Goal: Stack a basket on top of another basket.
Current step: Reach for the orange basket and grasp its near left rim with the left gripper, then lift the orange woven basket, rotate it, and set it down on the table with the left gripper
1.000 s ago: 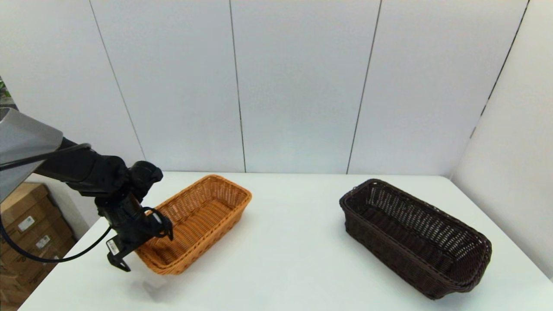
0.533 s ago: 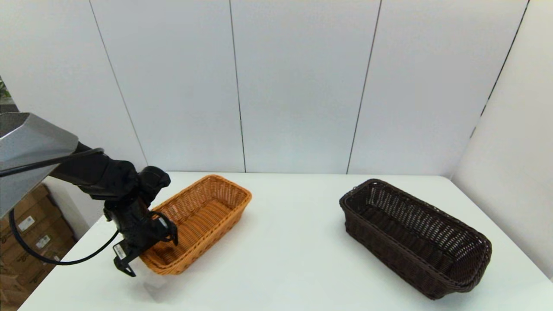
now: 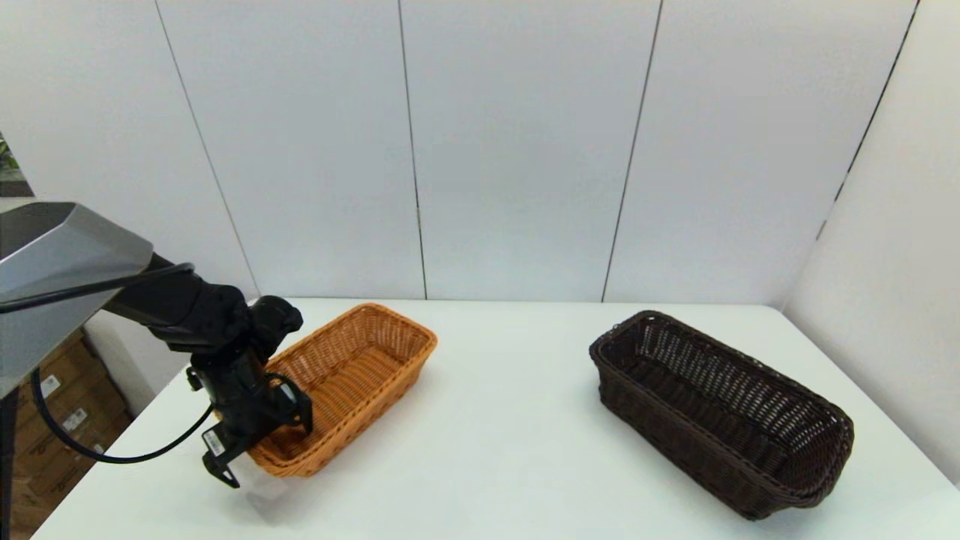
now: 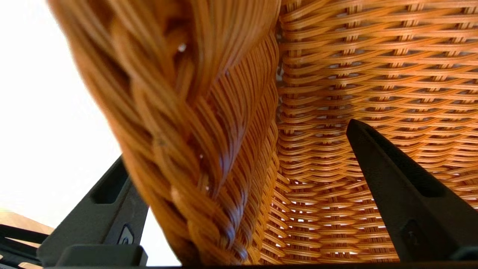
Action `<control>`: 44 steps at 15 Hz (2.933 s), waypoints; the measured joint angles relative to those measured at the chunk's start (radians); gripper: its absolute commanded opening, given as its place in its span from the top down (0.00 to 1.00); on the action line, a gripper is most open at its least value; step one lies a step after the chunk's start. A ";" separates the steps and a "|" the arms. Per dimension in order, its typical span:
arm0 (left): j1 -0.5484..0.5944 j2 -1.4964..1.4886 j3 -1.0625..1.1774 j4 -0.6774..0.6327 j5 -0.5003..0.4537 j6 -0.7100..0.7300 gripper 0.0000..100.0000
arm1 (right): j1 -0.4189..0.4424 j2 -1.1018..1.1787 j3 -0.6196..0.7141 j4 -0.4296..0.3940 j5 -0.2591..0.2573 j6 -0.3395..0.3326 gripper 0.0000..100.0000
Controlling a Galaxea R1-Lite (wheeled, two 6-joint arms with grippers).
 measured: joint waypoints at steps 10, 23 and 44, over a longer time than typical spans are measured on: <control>0.000 -0.001 -0.007 0.001 -0.002 -0.016 1.00 | 0.000 0.000 0.000 0.000 0.000 0.000 0.00; 0.000 -0.195 -0.036 0.017 -0.027 0.091 1.00 | 0.000 0.000 0.000 0.000 0.000 0.000 0.00; -0.076 -0.259 0.057 -0.084 -0.365 0.654 1.00 | 0.000 0.000 0.000 0.000 0.000 0.000 0.00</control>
